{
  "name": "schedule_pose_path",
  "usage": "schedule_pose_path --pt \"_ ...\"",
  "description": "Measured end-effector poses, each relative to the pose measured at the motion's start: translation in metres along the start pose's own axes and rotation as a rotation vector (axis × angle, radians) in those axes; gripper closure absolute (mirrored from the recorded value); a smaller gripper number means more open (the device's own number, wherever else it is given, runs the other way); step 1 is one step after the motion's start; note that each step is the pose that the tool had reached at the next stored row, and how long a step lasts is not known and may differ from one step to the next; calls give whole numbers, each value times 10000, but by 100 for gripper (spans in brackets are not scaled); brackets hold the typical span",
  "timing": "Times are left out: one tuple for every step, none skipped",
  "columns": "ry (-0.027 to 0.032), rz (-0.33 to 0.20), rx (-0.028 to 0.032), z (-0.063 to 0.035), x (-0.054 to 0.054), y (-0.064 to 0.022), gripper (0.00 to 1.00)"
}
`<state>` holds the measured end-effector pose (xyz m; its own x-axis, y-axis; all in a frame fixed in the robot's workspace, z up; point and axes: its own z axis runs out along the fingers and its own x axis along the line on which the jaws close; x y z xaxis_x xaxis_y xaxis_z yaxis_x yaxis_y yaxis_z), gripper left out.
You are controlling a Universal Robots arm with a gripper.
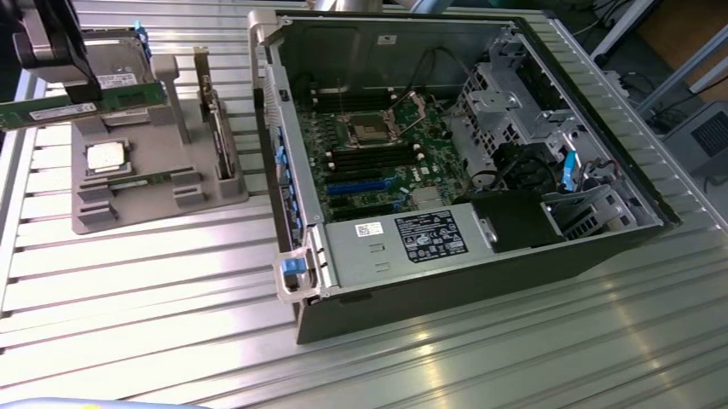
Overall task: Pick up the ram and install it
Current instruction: 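Pick up the ram and move it above insertion slot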
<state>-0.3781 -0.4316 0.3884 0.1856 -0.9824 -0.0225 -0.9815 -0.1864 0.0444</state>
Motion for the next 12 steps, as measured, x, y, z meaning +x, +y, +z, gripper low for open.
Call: schedule_pose_path --pt "0 0 0 -14 0 1 87" --pt "0 0 0 -27 -1 1 87" --pt "0 0 0 -40 -1 2 87" --pt "0 0 0 -53 -1 3 87" --pt "1 0 0 -68 -1 3 87" --pt "0 0 -1 -99 -2 5 87" --pt "0 0 -1 -119 -3 5 87" --pt "0 0 0 -148 -3 7 87" --pt "0 0 0 -165 -4 7 87" --pt "0 0 0 -189 -4 9 87" --pt "0 0 -1 -204 -4 9 87" --pt "0 0 0 -214 -5 10 87"
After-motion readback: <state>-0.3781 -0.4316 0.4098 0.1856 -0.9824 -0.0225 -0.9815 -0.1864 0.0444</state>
